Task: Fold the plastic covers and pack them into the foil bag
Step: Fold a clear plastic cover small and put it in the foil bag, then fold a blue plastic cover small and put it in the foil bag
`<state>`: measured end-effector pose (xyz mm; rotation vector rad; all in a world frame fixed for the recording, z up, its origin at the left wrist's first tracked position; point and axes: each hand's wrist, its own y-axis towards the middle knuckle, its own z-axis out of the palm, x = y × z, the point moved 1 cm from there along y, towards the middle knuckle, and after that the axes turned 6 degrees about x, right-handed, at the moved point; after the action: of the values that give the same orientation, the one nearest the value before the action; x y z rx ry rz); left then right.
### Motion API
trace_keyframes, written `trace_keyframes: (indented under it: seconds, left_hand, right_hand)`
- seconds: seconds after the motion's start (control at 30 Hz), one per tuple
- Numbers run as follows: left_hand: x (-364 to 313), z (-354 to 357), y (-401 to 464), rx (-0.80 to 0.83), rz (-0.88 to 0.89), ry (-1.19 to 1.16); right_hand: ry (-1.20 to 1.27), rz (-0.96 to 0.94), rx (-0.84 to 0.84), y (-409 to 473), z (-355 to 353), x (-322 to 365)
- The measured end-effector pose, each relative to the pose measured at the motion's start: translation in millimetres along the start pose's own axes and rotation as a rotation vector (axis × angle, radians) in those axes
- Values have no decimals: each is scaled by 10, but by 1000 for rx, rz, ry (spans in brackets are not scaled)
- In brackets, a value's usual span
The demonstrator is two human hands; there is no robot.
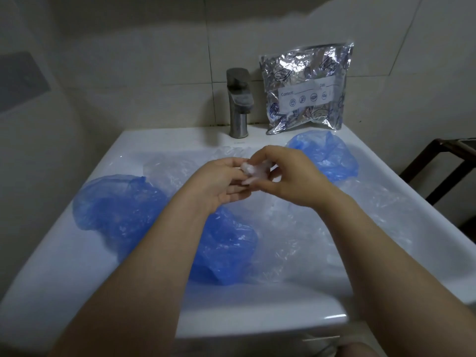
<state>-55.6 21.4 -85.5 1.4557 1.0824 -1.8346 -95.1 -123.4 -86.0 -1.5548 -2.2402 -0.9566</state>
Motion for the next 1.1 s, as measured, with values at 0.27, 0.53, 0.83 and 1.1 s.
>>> trace_keyframes:
  seconds: [0.27, 0.53, 0.83, 1.1]
  left_hand:
    - [-173, 129, -61, 61, 106, -100]
    - [-737, 463, 139, -61, 470, 553]
    - [-1562, 482, 1120, -330, 536, 1152]
    - [-1717, 256, 1773, -344, 467, 1346]
  right_hand:
    - [-63, -92, -215, 25, -116, 32]
    - [-1, 25, -274, 179, -656, -111]
    - [-37, 155, -459, 878, -1239, -538]
    - [-71, 166, -597, 1565, -1580, -779]
